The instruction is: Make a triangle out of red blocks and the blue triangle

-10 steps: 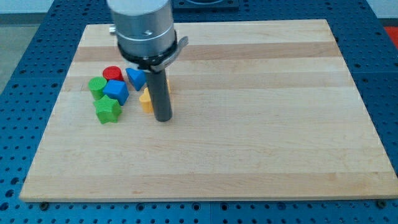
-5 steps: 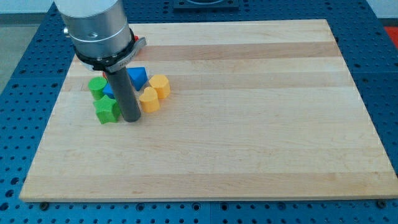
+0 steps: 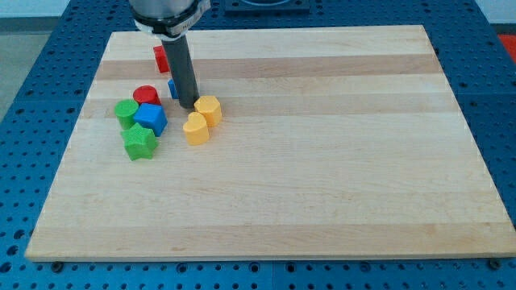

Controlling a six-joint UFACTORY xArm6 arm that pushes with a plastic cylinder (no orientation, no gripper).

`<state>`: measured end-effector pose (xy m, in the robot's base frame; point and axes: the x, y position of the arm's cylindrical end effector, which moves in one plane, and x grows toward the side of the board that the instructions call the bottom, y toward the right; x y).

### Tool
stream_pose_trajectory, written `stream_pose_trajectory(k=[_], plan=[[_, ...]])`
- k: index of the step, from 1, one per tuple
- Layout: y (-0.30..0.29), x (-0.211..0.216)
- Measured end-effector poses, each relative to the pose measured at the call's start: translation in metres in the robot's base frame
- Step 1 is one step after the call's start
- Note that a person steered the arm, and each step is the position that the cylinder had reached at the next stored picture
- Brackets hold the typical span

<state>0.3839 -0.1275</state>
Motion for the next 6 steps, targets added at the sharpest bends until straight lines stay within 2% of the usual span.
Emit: stream_pose_trajectory(k=[1, 2, 3, 4, 6], plan=[[-0.007, 0.005], [-0.011, 0.028], [-0.011, 0.029], [-0.002, 0.073], [-0.002, 0.081]])
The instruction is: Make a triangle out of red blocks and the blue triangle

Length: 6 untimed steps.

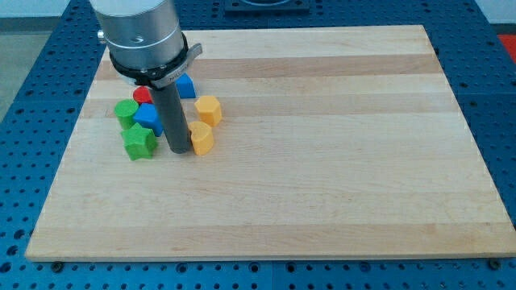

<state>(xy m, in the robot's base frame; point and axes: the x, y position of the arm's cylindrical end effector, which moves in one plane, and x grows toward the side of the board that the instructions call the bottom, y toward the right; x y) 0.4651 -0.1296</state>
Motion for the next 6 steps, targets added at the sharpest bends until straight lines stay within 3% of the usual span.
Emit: stream_pose_trajectory(k=[1, 3, 5, 6], plan=[[0.004, -0.056], [0.030, -0.117], [0.046, -0.131], [0.015, -0.121]])
